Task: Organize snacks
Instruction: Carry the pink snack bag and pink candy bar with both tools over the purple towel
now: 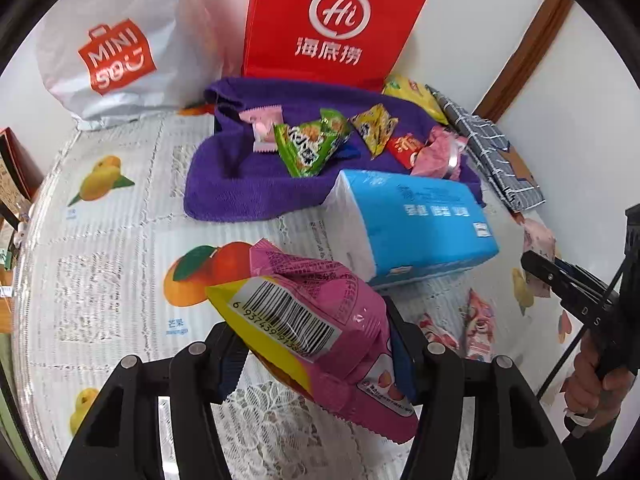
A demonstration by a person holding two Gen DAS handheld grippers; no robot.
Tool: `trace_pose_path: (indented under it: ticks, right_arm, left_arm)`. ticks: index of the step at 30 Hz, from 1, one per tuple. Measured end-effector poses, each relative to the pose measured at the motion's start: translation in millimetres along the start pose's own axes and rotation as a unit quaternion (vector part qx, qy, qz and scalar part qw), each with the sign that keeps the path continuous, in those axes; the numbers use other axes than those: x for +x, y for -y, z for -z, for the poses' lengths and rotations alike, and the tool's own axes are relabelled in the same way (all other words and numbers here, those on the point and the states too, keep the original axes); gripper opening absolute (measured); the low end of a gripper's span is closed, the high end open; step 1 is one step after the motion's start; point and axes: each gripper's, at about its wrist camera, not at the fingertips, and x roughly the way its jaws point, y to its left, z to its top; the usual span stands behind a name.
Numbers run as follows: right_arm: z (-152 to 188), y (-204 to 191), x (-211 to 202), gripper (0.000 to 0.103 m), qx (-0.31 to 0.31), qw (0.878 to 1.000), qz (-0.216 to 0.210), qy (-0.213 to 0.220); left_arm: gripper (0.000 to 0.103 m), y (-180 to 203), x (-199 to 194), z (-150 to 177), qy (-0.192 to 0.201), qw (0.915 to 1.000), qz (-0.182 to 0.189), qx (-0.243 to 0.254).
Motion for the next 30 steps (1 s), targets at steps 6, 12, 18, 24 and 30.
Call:
trace_pose_path:
  ticks: [6, 12, 18, 24, 30]
  right_arm:
    - [-8.9, -18.8, -11.0, 0.036, -0.012, 1.000, -0.010, 0.015]
    - [-19.4, -31.8, -19.1, 0.036, -0.025, 0.999, -0.012, 0.025]
    - [-29.7, -36.9, -24.8, 0.036, -0.031, 0.999, -0.023, 0.033]
    - [-47.1, -37.6, -27.1, 0.036, -0.039, 0.998, -0.029, 0.045]
    - [-70.7, -31.3, -20.4, 0.036, -0.042, 0.997, -0.026, 0.054]
  left_arm:
    - [0.058, 4.2, -24.9, -4.0, 0.028, 0.9996, 0.004, 0.002]
    - [0.058, 8.6, -41.8, -9.6, 0.047, 0.9989, 0.002, 0.001]
    - [0.058, 19.8, -52.7, -18.6, 0.061, 0.9981, 0.000, 0.008]
    - [0.058, 33.0, -59.6, -36.7, 0.072, 0.9973, 0.003, 0.011]
    - [0.059, 36.9, -58.8, -59.6, 0.084, 0.9963, -0.009, 0.010]
